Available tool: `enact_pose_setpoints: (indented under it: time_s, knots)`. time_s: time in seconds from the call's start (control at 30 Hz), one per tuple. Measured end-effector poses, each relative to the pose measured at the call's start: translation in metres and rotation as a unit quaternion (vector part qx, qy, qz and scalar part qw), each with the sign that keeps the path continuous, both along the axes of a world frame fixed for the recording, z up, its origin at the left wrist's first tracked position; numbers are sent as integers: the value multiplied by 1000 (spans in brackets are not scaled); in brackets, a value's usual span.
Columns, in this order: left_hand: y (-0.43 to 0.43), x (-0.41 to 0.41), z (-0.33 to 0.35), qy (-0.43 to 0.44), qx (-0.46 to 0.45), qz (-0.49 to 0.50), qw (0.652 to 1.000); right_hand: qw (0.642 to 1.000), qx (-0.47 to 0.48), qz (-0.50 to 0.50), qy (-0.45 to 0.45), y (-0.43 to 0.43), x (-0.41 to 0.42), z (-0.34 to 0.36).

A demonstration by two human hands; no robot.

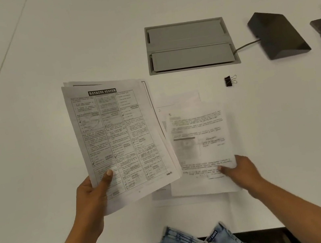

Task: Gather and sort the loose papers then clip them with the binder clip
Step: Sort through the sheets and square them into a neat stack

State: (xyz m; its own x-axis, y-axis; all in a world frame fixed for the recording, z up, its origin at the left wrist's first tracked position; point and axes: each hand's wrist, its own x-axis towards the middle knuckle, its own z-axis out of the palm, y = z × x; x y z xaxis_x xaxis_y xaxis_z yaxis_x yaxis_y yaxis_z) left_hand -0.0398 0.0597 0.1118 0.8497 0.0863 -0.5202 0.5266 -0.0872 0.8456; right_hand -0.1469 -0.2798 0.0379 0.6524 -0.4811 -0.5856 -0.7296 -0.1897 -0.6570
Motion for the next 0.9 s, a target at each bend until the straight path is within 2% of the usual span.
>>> enact_pose_setpoints:
  time_s: [0.1,0.2,0.37,0.57,0.7,0.9]
  knots:
    - [-1,-2,-2,4,5,0,1000,991,-74,76,85,22,1,-13]
    - [0,-4,-3,7,5,5,1000,973,-133,92,164,41,3,-15]
    - [0,-6,-5,14,12,14,1000,958,-189,122,175,60,3,-21]
    - [2,-6,-6,17,15,18,1000,942,-256,81,202,60,-2,-21]
    - [3,-7,-8,18,12,21,1000,954,-233,52,179,54,-7,-23]
    - [-1,-10,-11,19,5,21,1000,973,-142,-6,183,50,-4,-30]
